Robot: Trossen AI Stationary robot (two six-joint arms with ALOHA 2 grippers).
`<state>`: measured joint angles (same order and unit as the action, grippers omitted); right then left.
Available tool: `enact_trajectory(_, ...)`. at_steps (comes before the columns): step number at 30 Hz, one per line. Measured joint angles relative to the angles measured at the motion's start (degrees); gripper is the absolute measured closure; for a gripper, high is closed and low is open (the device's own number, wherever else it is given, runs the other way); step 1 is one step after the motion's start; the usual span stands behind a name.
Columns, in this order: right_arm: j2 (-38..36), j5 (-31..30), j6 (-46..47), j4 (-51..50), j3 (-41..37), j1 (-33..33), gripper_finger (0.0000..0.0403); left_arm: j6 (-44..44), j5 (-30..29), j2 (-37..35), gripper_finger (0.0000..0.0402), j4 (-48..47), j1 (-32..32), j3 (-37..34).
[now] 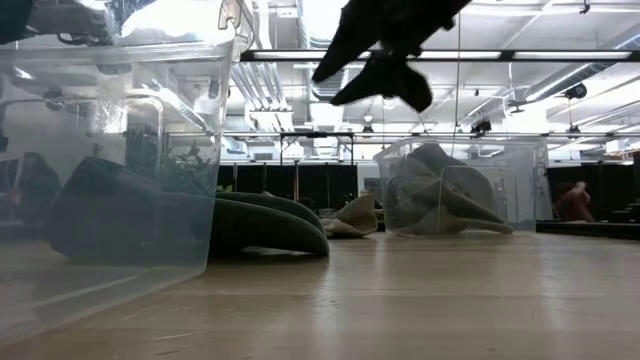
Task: Pick & Place hat
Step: Put the bottom green cap into the bottom transparent bin
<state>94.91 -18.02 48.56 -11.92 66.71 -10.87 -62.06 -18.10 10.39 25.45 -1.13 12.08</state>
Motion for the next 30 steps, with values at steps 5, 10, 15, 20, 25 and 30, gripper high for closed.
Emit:
enact_trajectory(5, 9.56, 0.04, 1.05, -5.98, 9.63, 0.87, 0.0239, -0.1, 0.24, 0.0, 0.0289, -0.11, -0.06, 0.0)
enact_trajectory(10, 16.77, -0.5, 1.46, -17.93, 19.3, 2.06, 0.0239, -0.29, 0.25, -0.15, 0.0289, -0.01, -0.04, 0.0)
enact_trajectory(15, 21.01, 3.31, 4.54, -28.13, 25.35, 3.92, 0.0239, -1.09, 0.28, -0.15, 0.0289, -0.02, -0.04, -0.02)
enact_trajectory(20, 22.73, 6.09, 3.15, -28.16, 26.59, 4.46, 0.0238, -1.13, 0.28, -0.17, 0.0289, -0.01, -0.04, -0.02)
enact_trajectory(25, 22.58, 3.83, 0.75, -27.72, 26.43, 4.6, 0.0239, -1.18, 0.28, -0.17, 0.0289, -0.09, -0.04, -0.02)
enact_trajectory(30, 22.35, 6.27, -3.9, -24.5, 26.39, 6.5, 0.0239, -1.49, 0.28, -0.17, 0.0289, -0.16, -0.04, -0.04)
